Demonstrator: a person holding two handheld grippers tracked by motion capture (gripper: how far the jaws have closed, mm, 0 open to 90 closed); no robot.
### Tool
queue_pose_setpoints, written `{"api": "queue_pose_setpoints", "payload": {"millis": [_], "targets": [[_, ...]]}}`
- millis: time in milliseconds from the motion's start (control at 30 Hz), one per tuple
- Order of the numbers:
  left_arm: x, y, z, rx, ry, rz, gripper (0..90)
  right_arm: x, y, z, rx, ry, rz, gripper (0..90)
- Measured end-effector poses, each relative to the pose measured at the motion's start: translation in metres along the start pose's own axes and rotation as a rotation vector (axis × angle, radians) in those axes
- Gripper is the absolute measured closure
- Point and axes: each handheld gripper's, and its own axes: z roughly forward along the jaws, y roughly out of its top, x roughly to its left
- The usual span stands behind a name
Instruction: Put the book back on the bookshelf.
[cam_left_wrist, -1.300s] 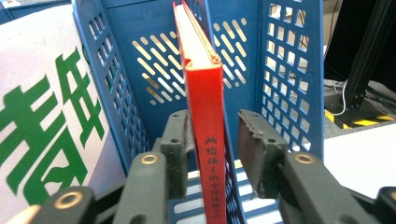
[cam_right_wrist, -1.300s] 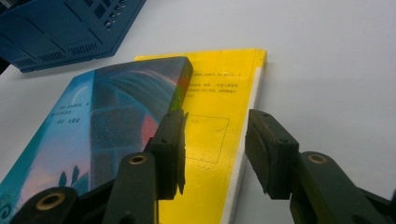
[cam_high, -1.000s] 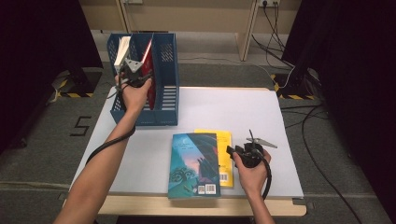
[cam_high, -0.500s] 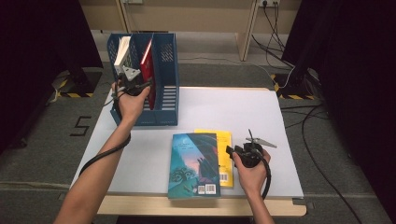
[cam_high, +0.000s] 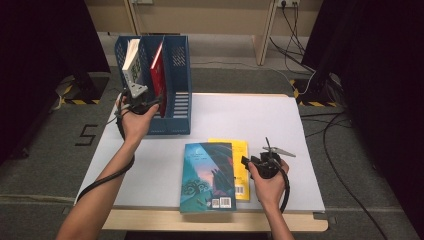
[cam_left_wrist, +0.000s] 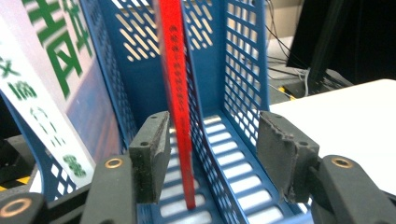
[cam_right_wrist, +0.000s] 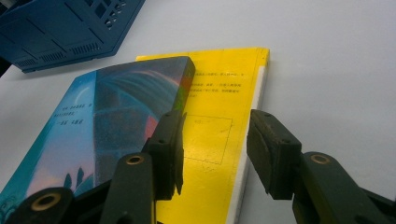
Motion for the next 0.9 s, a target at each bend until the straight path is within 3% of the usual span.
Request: {"api": "queue_pose_setpoints", "payload": {"millis": [100,200,367,900], "targets": [[-0.002,-0.003,-0.007,0.003,-0.015,0.005,44.1,0.000,0.002,0.000,0.010,0.000,0.004,55.9],[-0.004,-0.008,-0.013,0.013,-0.057,-0.020,43.8,0.000,0.005,0.000,0.015,0.000,0.005,55.3],[-0.008,-0.020,-0.025,0.028,-0.088,-0.031,42.9,0.001,0.011,0.000,0.026,0.001,0.013,54.7],[-0.032,-0.064,-0.059,0.094,-0.198,0.000,43.4,0.012,0.033,0.016,0.092,0.020,0.000,52.8]]}}
